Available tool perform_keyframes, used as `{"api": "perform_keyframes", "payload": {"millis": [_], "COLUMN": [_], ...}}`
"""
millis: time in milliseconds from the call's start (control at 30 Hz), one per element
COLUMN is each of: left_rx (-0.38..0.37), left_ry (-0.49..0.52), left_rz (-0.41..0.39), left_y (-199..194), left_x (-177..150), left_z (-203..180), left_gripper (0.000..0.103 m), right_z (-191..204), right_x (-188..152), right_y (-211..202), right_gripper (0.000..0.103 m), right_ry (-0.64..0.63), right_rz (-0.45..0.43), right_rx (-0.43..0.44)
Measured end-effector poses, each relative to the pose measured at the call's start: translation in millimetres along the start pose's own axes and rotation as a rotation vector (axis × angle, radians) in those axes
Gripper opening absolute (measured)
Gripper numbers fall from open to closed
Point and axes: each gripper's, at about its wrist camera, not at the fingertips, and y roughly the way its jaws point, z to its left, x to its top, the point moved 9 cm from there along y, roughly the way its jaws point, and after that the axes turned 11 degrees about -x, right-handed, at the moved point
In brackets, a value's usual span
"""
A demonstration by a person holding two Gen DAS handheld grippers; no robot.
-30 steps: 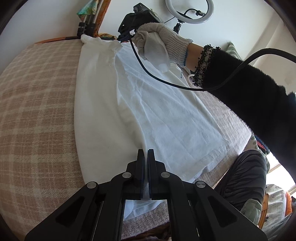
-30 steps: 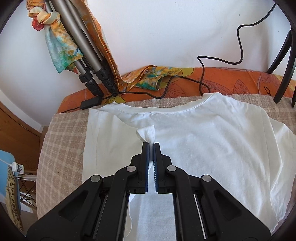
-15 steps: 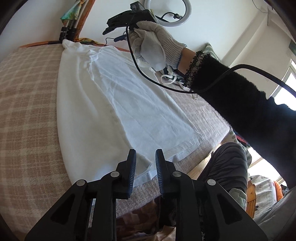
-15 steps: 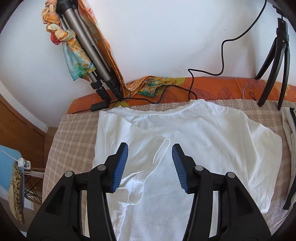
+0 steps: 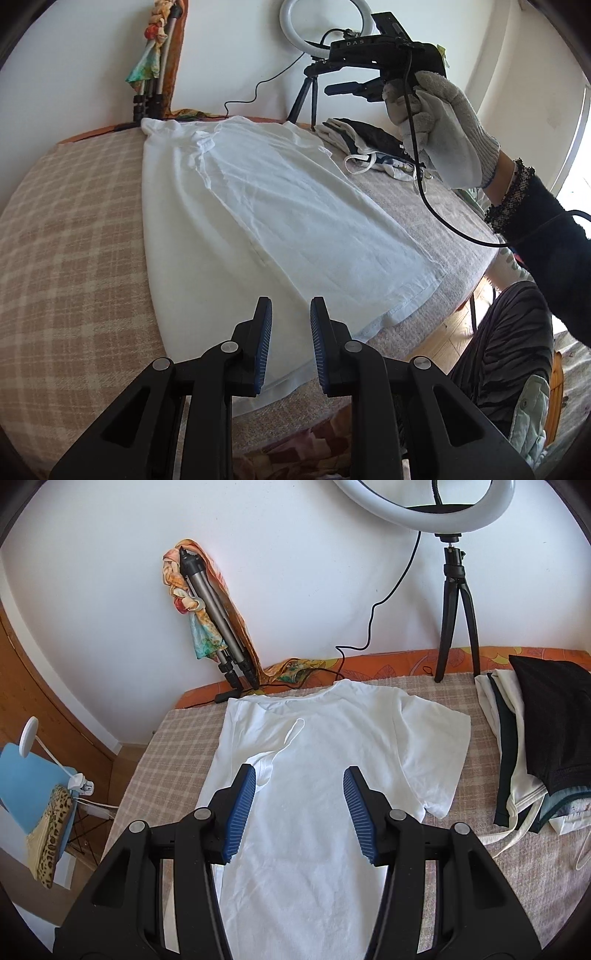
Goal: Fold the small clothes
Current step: 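Move both tools across to the shirt's other side edge and sleeve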
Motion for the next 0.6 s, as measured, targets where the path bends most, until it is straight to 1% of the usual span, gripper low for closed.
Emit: {"api": "perform_keyframes", "payload": {"millis": [133,233,267,300,333,433,533,600], "left_rx": [-0.001,-0.016,-0.025,-0.037,-0.050,-0.085,-0.110,-0.124], "left_ry": [-0.024,-0.004,0.007,0.021,0.038,0.107,0.178,0.209], "left_rz": [0.010,0.007,0.011,0.016,0.023,0.055,0.082,0.107], "left_y": [14.2,27.1,33.0,39.5,46.4,69.0,89.9,104.3], "left_x": [1.3,7.5,9.4,10.8,12.2,13.7,12.5,11.3], "left_z": [-8.6,-28.9,-37.4,-47.6,-58.1,-93.0,-124.4,-141.0], "left_gripper": [0.020,0.020,0.020,0.020,0.020,0.020,0.020,0.020], "right_z": [-30.7,-56.6,-64.5,-71.9,-79.5,-103.6,-124.3,-137.9], "right_x": [-11.4,-15.5,-17.2,-19.1,-20.5,-22.9,-24.8,-25.3], "right_y": [-21.4,-31.6,-34.1,-36.4,-38.4,-45.5,-52.0,-55.8], "right_gripper": [0.053,0.053,0.055,0.060,0.062,0.062,0.062,0.062], "right_ry": [0.008,0.042,0.050,0.054,0.056,0.066,0.087,0.104], "right_rz": [-0.025,-0.030,-0.025,-0.020,-0.019,-0.019,-0.020,-0.022], "right_rx": [-0.016,-0.008,-0.004,0.000,0.000,-0.011,0.003,0.010]}}
